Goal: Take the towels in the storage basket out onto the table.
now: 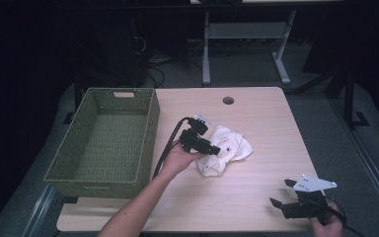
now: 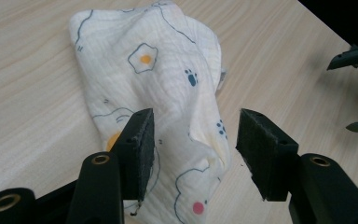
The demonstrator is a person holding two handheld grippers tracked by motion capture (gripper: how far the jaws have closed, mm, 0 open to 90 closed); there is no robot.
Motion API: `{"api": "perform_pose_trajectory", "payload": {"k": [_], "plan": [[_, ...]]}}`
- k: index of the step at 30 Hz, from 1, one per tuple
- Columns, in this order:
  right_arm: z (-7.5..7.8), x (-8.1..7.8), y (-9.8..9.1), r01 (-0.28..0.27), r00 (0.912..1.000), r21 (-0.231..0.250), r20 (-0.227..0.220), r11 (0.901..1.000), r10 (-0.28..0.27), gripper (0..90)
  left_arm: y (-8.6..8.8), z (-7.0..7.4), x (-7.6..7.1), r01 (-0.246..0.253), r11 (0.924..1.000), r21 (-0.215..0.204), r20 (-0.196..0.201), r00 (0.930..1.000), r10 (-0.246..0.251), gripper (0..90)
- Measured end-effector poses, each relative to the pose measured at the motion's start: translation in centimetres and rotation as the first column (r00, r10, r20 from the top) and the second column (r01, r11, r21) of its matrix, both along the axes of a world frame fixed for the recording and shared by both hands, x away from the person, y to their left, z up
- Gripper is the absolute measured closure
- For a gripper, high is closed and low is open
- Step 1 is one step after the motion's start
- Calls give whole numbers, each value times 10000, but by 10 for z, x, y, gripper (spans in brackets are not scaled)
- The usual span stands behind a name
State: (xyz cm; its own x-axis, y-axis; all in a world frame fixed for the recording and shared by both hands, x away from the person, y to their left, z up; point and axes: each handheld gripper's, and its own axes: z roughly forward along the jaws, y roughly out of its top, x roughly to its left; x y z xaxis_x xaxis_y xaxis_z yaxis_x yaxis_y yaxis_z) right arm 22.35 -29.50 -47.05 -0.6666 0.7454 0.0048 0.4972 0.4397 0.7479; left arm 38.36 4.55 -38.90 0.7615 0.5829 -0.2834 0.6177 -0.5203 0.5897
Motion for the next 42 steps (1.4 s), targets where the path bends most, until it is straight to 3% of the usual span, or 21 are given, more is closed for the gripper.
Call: {"api": "perform_pose_trajectory", "payload": {"k": [6, 9, 12, 17, 25, 29, 42], "plan": [[0, 1, 0, 3, 10000, -32, 14, 10000, -3, 140, 6, -1, -8, 46, 10000, 40, 219, 9997, -47, 411], [-1, 1, 1, 1, 10000, -27, -35, 10000, -2, 140, 10, -2, -12, -83, 9997, -235, 244, 9997, 88, 391], [-1, 1, 2, -17, 10000, -47, -47, 10000, 17, 140, 13, -3, -14, 80, 10000, 16, 303, 9995, -81, 374], [-1, 2, 3, -29, 10000, -55, -32, 10000, 29, 140, 16, -5, -19, 19, 9995, -322, 240, 9997, -11, 351], [-1, 1, 1, 25, 10000, -28, -8, 10000, -25, 140, 21, -8, -28, 328, 9994, -107, 296, 9990, -325, 319], [-1, 1, 2, 18, 10000, -48, -35, 10000, -18, 140, 23, -7, -34, 248, 9977, -630, 189, 9995, -237, 310], [-1, 0, 1, 41, 10000, -46, 12, 10000, -41, 140, 27, -7, -55, 550, 9978, -356, 624, 9967, -527, 302]]}}
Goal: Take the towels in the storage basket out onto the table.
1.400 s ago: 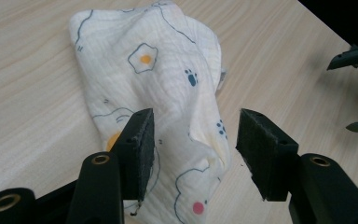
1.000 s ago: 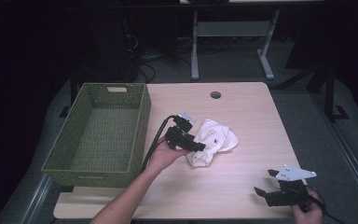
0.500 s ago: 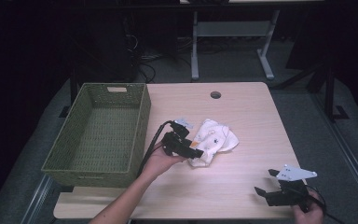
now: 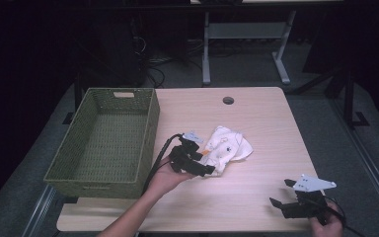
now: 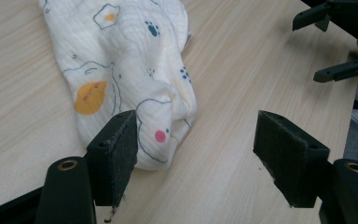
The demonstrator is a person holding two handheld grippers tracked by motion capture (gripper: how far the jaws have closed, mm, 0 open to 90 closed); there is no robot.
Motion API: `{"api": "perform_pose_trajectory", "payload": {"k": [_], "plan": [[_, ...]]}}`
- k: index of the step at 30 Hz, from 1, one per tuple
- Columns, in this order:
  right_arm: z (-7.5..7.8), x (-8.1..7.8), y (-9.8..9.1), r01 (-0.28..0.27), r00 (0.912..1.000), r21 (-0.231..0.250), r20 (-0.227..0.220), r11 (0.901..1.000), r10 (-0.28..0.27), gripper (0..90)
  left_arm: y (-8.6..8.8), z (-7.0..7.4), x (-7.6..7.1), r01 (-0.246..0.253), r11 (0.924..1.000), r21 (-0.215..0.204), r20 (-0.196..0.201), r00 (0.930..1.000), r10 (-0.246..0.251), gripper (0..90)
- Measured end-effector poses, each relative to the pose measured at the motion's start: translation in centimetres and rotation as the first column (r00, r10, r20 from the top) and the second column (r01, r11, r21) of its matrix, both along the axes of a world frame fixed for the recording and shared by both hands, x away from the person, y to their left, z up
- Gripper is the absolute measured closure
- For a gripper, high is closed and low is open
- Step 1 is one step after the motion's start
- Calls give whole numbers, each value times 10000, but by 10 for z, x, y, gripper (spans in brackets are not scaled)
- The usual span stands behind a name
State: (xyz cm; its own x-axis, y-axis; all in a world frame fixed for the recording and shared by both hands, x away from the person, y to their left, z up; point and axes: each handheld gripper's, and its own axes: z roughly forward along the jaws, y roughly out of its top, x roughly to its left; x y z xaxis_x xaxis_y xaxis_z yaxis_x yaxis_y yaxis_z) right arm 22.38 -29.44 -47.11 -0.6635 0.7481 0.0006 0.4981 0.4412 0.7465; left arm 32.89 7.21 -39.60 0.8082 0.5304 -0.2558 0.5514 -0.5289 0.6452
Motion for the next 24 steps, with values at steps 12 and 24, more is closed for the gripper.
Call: {"api": "perform_pose_trajectory", "payload": {"k": [12, 24], "plan": [[0, 0, 1, 0, 10000, -28, 3, 10000, 0, 140, 13, -9, -16, 62, 9999, 138, 144, 9999, -63, 294], [-1, 0, 2, -4, 10000, -23, -36, 10000, 4, 140, 27, -24, -28, -127, 9998, 133, -94, 9999, 128, 284]]}}
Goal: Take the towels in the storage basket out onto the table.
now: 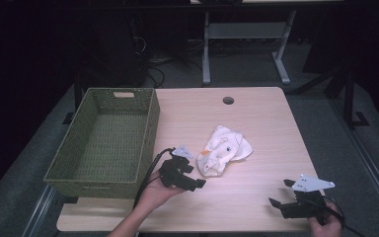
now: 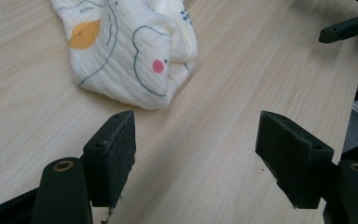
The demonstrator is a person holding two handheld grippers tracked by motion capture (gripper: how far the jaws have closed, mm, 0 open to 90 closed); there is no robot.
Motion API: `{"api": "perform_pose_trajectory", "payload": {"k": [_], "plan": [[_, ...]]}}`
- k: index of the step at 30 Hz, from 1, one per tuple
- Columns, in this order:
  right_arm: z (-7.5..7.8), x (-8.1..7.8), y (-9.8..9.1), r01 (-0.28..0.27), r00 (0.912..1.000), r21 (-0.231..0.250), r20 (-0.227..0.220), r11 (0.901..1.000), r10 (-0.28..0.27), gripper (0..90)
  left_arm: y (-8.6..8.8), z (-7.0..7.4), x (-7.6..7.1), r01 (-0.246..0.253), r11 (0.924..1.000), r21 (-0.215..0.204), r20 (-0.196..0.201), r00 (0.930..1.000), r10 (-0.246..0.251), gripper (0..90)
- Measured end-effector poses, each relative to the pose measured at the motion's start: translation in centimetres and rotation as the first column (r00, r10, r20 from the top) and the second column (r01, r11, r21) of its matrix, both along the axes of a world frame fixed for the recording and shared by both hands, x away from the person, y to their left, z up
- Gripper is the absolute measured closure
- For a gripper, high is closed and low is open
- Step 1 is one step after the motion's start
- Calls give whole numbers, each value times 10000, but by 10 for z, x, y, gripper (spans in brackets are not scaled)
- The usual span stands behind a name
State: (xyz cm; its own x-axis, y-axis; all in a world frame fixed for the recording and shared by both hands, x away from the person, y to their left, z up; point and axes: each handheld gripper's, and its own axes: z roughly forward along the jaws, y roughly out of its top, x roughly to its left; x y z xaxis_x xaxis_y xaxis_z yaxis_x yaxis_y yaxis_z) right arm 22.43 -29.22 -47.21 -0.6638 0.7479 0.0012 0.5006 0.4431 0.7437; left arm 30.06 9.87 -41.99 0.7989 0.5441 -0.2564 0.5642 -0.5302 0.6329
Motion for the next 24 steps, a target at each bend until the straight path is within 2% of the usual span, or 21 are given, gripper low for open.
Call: {"api": "perform_pose_trajectory", "payload": {"k": [7, 9, 10, 15, 20, 23, 24], "plan": [[0, 0, 0, -5, 10000, 2, 6, 10000, 5, 140, 1, -5, -13, 167, 9995, 270, 164, 9997, -172, 281], [0, 0, 1, 12, 10000, 19, 2, 10000, -12, 140, 1, -7, -16, 387, 9978, 537, 247, 9989, -401, 279], [0, 0, 0, 11, 10000, -4, -9, 10000, -11, 140, 0, -8, -18, 269, 9989, 392, 265, 9993, -280, 277], [0, -1, 1, 7, 10000, -1, 6, 10000, -7, 140, 4, -10, -24, 525, 9969, 589, 319, 9980, -544, 275], [0, -1, 1, 21, 10000, -10, -4, 10000, -21, 140, 9, -14, -29, 377, 9980, 505, 333, 9987, -394, 273], [0, -1, 0, 42, 10000, -3, 28, 10000, -42, 140, 13, -16, -35, 385, 9972, 639, 403, 9983, -412, 273], [0, -1, 0, 46, 10000, 4, 10, 10000, -46, 140, 13, -16, -36, 301, 9981, 543, 386, 9987, -323, 273]]}}
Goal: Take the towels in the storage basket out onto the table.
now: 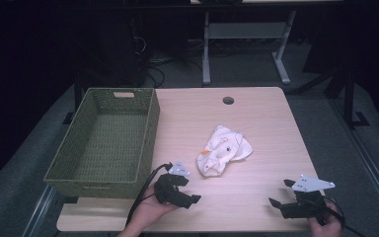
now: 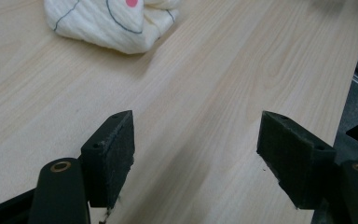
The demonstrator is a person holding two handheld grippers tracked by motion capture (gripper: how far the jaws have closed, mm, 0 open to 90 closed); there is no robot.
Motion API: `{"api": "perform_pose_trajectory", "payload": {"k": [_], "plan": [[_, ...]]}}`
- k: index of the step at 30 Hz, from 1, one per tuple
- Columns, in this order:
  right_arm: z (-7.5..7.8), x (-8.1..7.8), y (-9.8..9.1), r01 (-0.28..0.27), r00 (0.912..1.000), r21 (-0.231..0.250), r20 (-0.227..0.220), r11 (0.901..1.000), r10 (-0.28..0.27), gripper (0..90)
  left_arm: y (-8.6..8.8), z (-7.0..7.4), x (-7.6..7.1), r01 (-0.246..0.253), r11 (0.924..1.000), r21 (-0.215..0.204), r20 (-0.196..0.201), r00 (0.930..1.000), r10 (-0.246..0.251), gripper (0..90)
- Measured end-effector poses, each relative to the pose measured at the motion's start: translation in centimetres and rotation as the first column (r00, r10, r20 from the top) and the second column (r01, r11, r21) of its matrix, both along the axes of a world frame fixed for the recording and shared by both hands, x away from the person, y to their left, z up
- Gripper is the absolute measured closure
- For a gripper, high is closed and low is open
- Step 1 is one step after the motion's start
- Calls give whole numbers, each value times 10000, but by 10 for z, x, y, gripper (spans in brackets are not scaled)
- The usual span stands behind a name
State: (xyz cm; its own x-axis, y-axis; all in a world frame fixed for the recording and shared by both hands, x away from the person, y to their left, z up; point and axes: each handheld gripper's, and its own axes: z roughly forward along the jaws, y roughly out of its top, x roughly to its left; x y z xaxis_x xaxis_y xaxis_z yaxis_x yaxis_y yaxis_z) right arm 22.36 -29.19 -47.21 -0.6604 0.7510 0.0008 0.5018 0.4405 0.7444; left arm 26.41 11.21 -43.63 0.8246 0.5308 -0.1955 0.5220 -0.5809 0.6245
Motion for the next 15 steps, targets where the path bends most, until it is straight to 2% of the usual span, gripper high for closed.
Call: {"api": "perform_pose_trajectory", "payload": {"k": [2, 6, 7, 8, 9, 12, 13, 15], "plan": [[0, 0, 0, -17, 10000, -22, -16, 10000, 17, 140, 3, 0, -2, 61, 9999, 80, -10, 10000, -61, 273], [0, 0, 1, -13, 10000, -22, -11, 10000, 13, 140, 6, -1, -8, -45, 10000, -69, 7, 10000, 45, 273], [0, 0, 1, -6, 10000, -11, -8, 10000, 6, 140, 7, -1, -8, 74, 10000, 63, 17, 10000, -74, 273], [0, 0, 1, 5, 10000, -10, -10, 10000, -5, 140, 7, -2, -10, -77, 10000, -53, 47, 10000, 77, 273], [0, 0, 1, 7, 10000, -19, -5, 10000, -7, 140, 9, -2, -10, 18, 10000, 76, 105, 9999, -19, 273], [0, 0, 1, 35, 10000, -2, 0, 10000, -35, 140, 13, -4, -12, -74, 10000, -3, 118, 9999, 74, 273], [0, 0, 1, 48, 10000, 27, 16, 10000, -48, 140, 15, -5, -13, -172, 9998, -100, 128, 9998, 174, 273], [1, 0, 1, 6, 10000, 69, 30, 10000, -6, 140, 19, -8, -13, -357, 9982, -475, -144, 9993, 350, 273]]}}
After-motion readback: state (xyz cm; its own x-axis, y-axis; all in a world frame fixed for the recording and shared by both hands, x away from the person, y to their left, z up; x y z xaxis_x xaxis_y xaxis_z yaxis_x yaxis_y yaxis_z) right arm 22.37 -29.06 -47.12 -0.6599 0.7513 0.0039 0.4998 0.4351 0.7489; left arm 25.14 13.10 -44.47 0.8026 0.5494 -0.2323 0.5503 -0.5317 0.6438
